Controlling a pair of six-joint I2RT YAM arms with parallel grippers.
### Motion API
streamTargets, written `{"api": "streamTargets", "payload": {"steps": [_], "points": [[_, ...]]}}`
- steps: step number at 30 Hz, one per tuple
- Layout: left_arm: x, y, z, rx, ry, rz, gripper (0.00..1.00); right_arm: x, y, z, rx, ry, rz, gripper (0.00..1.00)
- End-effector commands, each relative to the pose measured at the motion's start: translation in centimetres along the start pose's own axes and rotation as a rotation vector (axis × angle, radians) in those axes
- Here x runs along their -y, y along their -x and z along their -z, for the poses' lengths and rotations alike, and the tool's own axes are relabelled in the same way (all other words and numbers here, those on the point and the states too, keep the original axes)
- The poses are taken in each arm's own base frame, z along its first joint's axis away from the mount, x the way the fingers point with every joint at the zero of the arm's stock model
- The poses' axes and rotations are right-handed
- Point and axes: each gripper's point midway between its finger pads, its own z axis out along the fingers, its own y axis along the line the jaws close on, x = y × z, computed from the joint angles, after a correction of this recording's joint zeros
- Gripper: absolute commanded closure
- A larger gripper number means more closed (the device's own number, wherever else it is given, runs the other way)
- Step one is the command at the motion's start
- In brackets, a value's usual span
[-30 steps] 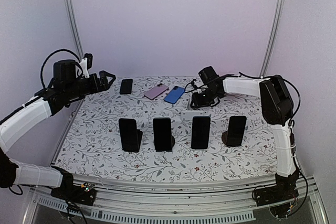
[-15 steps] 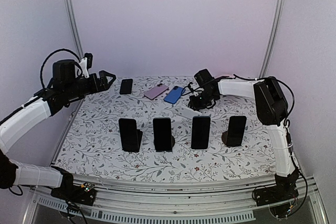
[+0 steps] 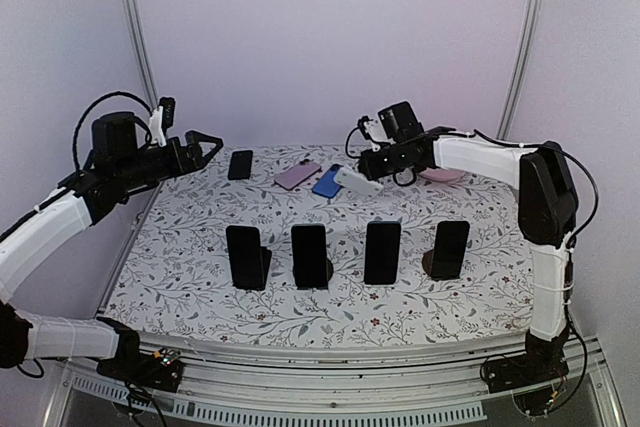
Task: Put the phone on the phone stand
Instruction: Pick up the phone stand at the center of the board, then pass from the right arm to the left
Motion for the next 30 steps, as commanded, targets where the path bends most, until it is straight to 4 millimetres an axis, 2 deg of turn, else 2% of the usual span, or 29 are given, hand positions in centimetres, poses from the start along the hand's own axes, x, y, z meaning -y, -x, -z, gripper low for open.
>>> {"api": "streamTargets", "payload": {"steps": [1,4,8,11,16,19,24,30], "points": [[3.9,0.6,1.0,0.008,-0.152,-0.001,0.03,-4.7,9.8,9.5,0.381,0.065,0.111,0.98],[6.3,0.2,1.5,-0.004,-0.216,-0.013,0.03,-7.2,10.6,13.1,0.48,0.095,0.193,0.98],[10.2,-1.0,2.3,-0.021,-0.301,-0.041,0.03,-10.7,10.1,18.2,0.619,0.149,0.281,0.98],[13.1,-1.8,2.9,-0.031,-0.358,-0.057,0.03,-13.5,8.9,21.7,0.704,0.215,0.339,0.98],[19.3,-4.1,4.6,-0.059,-0.466,-0.087,0.03,-17.4,5.2,26.0,0.799,0.286,0.436,0.98],[21.7,-5.6,5.1,-0.064,-0.451,-0.129,0.03,-19.2,2.8,27.8,0.835,0.324,0.476,0.98],[24.5,-8.0,4.3,-0.112,-0.397,-0.2,0.03,-21.1,0.4,28.7,0.847,0.386,0.511,0.98],[26.2,-10.0,2.9,-0.152,-0.297,-0.236,0.04,-22.0,0.0,28.7,0.842,0.373,0.5,0.98]]}}
